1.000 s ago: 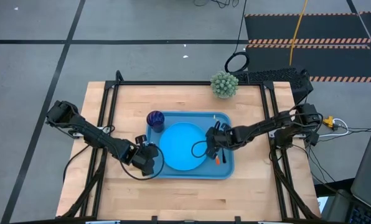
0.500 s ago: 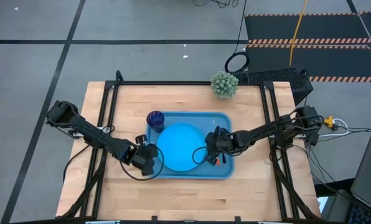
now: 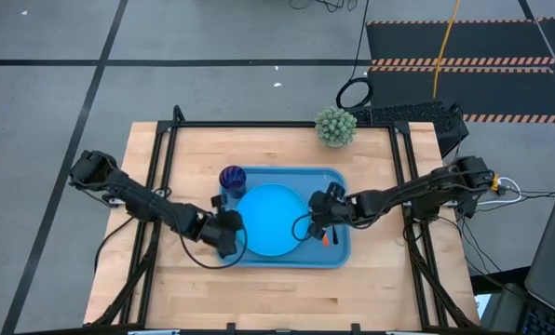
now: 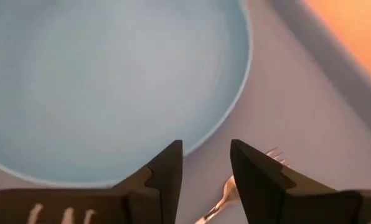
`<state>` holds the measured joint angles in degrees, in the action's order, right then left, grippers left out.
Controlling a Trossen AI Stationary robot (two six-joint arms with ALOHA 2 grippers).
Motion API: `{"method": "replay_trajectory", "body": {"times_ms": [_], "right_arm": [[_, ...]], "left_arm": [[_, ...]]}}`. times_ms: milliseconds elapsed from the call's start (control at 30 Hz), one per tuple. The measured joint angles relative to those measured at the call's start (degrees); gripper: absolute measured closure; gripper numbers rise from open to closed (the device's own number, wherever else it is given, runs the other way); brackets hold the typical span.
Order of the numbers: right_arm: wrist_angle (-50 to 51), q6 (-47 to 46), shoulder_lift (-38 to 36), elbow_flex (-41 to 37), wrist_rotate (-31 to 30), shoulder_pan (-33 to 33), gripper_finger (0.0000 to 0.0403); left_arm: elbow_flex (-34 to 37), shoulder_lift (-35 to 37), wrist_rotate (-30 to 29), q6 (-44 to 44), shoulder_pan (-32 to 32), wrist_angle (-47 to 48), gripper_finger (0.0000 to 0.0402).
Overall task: Pick and place plate/cup/fork/spoon on tray
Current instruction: Adjust the blue plate
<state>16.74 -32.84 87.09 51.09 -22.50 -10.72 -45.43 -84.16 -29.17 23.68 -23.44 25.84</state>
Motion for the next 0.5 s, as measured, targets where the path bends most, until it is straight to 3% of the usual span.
{"method": "replay_trajectory", "body": {"times_ms": [200,500], "right_arm": [[-5.18,3.16,-1.07,0.02,0.0,0.0,0.0273],[-15.49,7.17,4.55,0.07,0.27,-0.26,0.0273]], "left_arm": [[0.0,0.0,0.81,-5.64,3.22,-3.47,0.036],[0.0,0.0,1.09,-7.08,6.17,-2.99,0.036]]}}
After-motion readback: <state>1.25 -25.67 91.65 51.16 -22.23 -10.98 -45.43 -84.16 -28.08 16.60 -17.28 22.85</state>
